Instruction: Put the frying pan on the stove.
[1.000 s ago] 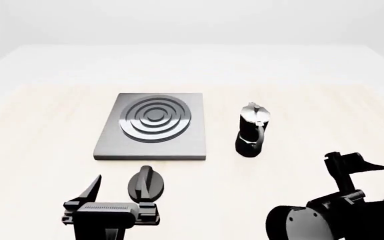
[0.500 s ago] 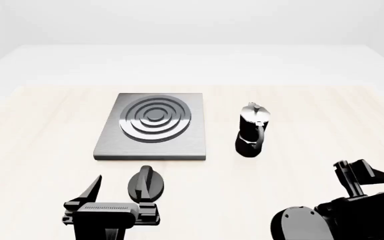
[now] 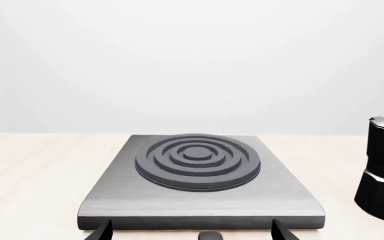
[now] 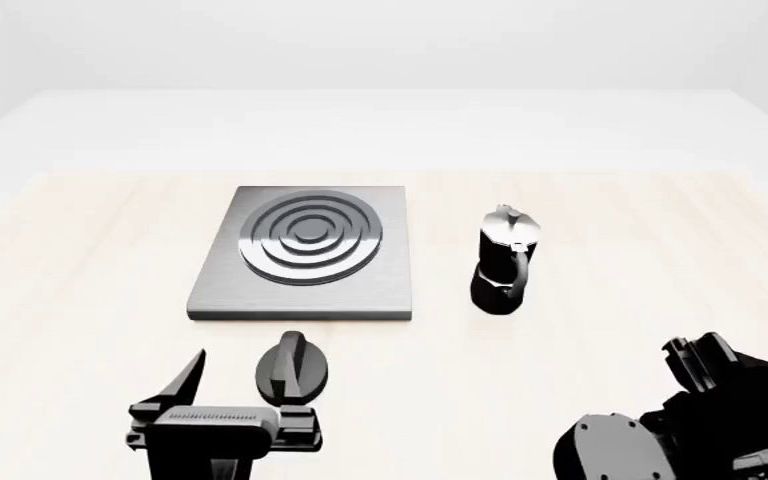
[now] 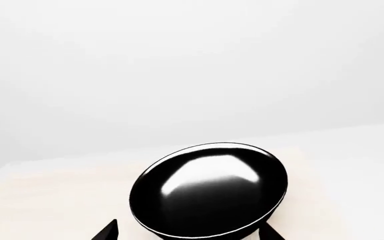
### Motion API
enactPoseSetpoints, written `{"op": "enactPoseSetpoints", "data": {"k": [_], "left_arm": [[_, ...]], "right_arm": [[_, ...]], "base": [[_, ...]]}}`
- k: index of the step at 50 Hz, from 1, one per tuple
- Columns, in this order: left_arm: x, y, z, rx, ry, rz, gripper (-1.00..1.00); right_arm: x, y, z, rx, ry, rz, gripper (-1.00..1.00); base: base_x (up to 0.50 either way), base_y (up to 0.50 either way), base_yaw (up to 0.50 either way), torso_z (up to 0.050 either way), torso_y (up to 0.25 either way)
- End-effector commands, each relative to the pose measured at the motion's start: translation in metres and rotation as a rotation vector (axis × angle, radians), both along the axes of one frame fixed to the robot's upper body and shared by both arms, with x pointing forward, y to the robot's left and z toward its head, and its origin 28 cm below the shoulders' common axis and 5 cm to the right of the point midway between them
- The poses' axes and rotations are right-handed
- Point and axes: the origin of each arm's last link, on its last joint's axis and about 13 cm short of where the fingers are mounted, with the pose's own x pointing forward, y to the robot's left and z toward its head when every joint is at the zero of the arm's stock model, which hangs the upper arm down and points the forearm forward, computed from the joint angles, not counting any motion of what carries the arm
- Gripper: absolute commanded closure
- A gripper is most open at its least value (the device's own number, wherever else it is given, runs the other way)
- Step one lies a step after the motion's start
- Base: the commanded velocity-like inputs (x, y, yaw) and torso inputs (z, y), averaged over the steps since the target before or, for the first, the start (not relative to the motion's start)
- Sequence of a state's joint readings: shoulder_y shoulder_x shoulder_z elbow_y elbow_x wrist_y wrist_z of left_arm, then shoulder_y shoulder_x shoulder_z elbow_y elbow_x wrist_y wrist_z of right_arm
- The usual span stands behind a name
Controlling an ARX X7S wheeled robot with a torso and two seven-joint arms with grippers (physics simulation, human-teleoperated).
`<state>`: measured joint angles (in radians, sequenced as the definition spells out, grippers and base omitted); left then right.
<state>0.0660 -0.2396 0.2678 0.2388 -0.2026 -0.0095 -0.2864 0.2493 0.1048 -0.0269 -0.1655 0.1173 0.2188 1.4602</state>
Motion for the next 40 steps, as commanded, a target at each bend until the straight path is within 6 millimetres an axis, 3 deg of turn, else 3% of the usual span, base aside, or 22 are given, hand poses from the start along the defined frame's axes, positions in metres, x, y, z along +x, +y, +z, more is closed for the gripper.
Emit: {"op": "enactPoseSetpoints", "data": {"k": [1,40], "left_arm": [[0.0,0.0,0.002,-0.003,-0.004,-0.002,-1.0],[0.0,-0.002,0.001,-0.001,0.001,-0.011,-1.0]], "right_arm": [[-0.002,-0.007,-0.002,0.03,0.039,-0.019,-1.0],[0.002,0.004,-0.011,0.259,0.066,0.066,-1.0]], "base": [[0.0,0.0,0.0,0.0,0.0],[0.0,0.0,0.0,0.0,0.0]]}}
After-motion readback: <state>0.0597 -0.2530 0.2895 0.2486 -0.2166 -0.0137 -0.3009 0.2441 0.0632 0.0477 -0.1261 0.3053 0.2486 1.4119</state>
